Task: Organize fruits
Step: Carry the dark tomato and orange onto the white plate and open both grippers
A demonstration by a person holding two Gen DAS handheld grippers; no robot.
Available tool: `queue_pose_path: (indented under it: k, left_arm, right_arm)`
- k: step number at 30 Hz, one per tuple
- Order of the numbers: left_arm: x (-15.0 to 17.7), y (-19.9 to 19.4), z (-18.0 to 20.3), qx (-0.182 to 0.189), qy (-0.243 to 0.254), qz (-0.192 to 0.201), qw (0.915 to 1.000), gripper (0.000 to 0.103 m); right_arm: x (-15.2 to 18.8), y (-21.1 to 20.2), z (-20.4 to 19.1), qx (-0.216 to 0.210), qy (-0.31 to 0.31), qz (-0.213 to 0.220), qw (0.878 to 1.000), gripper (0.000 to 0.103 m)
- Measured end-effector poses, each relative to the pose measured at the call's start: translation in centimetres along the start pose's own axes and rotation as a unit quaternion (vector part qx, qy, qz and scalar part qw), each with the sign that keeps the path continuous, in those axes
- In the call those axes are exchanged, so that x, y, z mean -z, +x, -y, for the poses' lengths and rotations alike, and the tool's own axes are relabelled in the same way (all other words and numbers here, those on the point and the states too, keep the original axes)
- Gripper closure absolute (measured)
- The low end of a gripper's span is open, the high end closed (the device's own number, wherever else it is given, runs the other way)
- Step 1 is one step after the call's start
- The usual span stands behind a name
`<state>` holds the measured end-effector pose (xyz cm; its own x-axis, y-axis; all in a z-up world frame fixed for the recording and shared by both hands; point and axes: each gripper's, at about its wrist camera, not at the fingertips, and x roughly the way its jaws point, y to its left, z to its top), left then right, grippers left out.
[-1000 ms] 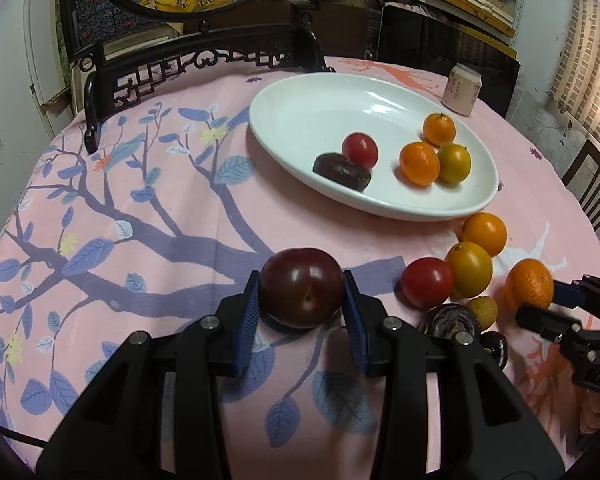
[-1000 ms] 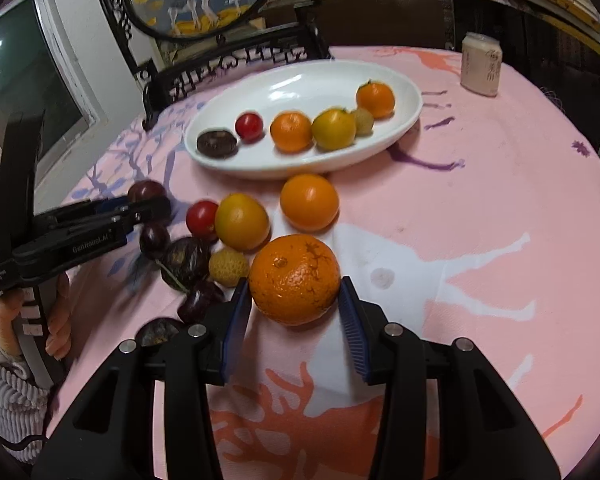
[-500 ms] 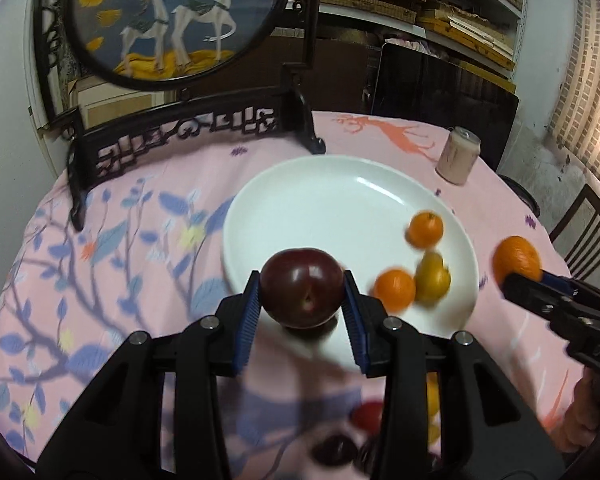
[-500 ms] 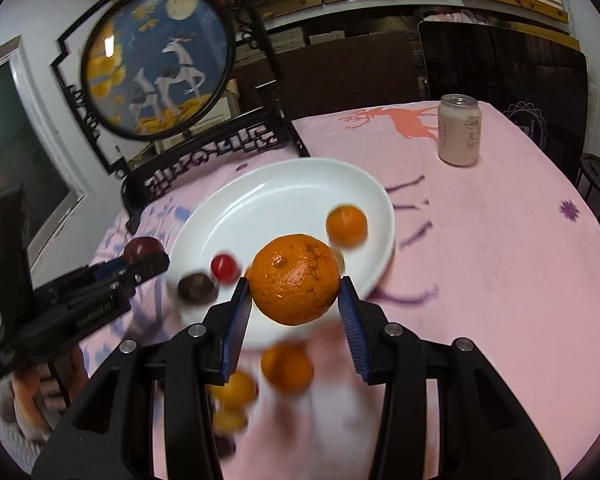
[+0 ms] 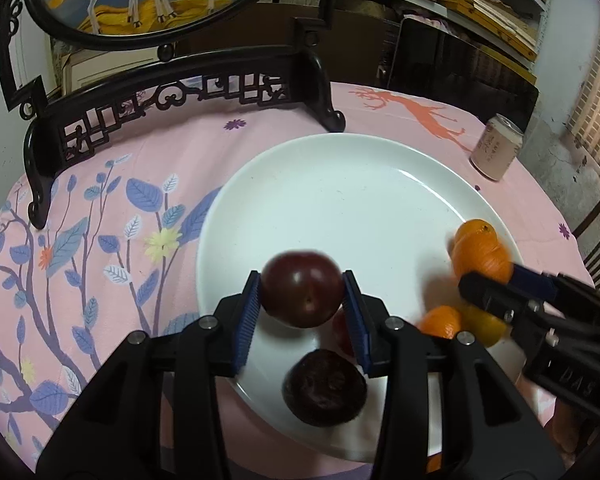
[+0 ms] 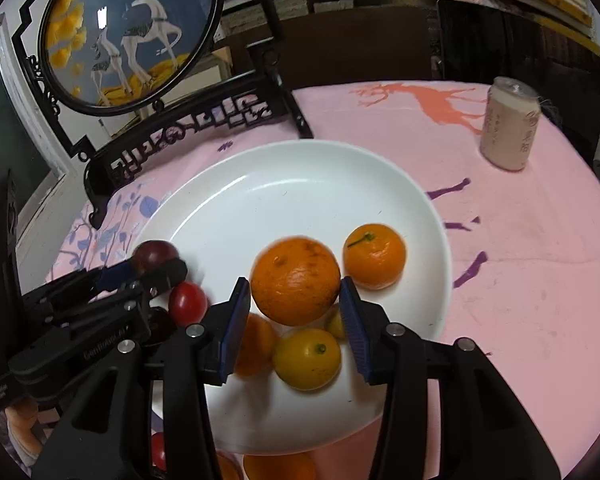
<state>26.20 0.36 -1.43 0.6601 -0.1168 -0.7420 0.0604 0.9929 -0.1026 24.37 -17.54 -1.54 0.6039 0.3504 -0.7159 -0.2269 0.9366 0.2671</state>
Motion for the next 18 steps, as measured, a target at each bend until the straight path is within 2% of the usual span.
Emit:
queue_pose_path:
  k: [3,6,10,18]
  left_arm:
    - [0.0,-0.6,0.1,-0.004,0.001,0.013,0.9999,0.044]
    - [0.2,-1.6,0.2,-0.006,0.005,0.022,0.9997,0.042]
    - [1.3,-3.7,-0.5,-0.016,-0.004,0.041,0.999,0.031]
    - [4.7,-7.2,-1.8,-0.017,-0.025,0.052,0.9982,0.022]
  right_arm:
    - [0.0,-0.9,0.3,0.01,0.001,0.021,1.0,0.04]
    - [-0.2,-2.5,0.5,0.017,-0.001,0.044,0.999,0.04]
    - [0.1,-4.9,0.3,0.018,-0.003,0.065,0.998,0.04]
    - [4.6,-9.1,-1.0,0.033,-0.033,0.088,0.995,0.04]
